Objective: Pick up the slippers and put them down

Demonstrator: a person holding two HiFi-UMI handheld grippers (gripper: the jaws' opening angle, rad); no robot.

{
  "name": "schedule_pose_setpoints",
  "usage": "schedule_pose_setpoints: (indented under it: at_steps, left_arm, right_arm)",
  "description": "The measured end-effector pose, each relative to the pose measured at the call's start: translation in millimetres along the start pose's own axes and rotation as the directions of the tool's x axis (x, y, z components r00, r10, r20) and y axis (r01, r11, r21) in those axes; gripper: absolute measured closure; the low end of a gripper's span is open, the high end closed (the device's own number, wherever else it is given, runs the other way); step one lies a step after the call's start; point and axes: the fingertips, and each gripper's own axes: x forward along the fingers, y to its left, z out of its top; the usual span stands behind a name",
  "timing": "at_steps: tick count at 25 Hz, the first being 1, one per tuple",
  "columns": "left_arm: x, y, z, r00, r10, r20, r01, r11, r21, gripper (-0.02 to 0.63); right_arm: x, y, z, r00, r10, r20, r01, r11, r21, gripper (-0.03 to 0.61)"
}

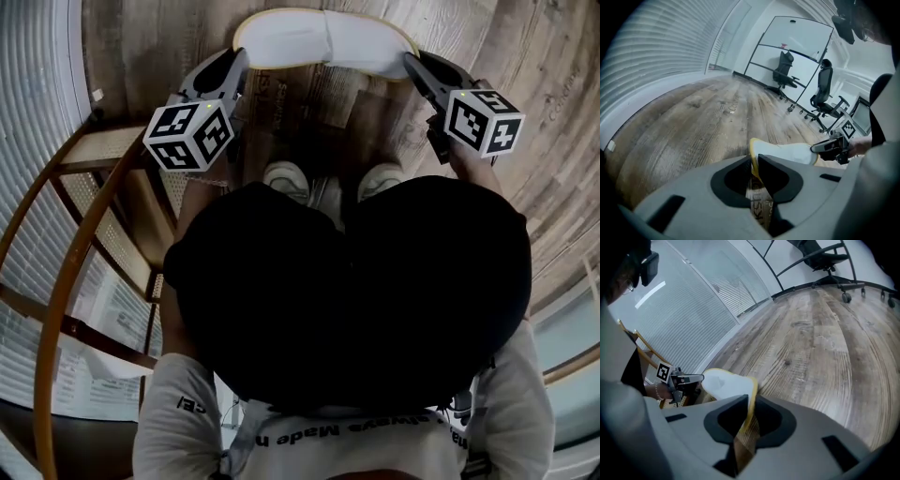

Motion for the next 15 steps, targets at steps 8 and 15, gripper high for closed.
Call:
schedule_pose_setpoints:
  at_steps: [8, 15]
  left_arm:
    - [6.2, 5.2, -10.0, 1.0, 0.013, -0.013, -0.013, 1.0, -0.014, 0.463]
    - [-29.8, -1.1, 8.3, 0.999, 0.042, -0.03, -0.044, 0.997, -0.067, 0.4]
  right_arm:
    - [4.7, -13.7, -13.2, 0.996, -0.086, -0.036, 0.084, 0.995, -0.057, 0.44]
    - [-28.3, -3.3, 1.4, 0.996, -0.093, -0.009, 0.093, 0.996, -0.012, 0.411]
